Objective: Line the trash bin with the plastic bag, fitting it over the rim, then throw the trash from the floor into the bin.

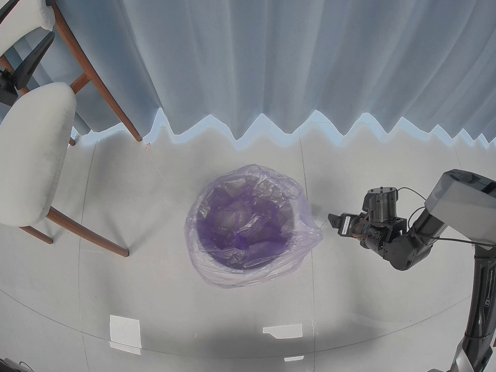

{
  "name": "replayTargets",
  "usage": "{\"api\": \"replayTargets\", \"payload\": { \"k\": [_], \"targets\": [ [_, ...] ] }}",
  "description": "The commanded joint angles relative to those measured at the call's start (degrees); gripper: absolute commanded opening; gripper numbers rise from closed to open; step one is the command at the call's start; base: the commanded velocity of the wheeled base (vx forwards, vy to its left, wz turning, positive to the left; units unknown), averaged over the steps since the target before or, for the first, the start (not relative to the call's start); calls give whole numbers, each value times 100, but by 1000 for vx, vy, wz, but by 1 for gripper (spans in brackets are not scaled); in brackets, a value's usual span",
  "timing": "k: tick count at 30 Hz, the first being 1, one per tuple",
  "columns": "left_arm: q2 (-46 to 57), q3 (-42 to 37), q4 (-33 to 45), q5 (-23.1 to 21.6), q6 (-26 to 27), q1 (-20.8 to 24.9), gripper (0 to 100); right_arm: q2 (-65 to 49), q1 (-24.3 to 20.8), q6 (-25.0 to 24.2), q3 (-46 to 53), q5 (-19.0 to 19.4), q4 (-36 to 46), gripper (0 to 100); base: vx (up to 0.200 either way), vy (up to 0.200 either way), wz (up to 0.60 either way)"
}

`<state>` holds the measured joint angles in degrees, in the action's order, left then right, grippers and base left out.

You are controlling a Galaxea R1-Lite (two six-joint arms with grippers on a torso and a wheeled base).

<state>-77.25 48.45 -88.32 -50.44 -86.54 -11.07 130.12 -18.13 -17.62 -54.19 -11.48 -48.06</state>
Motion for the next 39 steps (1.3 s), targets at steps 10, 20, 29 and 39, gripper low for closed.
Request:
{"api": "replayTargets", "payload": {
  "k": [10, 20, 29, 39],
  "targets": [
    [228, -46, 8, 0, -3, -18, 100, 1349, -648, 531, -619, -21, -696, 100, 0, 0, 0],
    [202, -11, 8, 17, -56, 17, 100, 2087, -780, 478, -2096, -12, -55, 100, -20, 0, 0],
    [193, -11, 8, 8, -47, 35, 100, 2395, -789, 390, -3230, -12, 921, 100, -178, 0, 0],
    [211, -37, -1, -9, -38, 70, 100, 2861, -798, 390, -4337, -12, 1615, 100, 0, 0, 0]
  ]
}}
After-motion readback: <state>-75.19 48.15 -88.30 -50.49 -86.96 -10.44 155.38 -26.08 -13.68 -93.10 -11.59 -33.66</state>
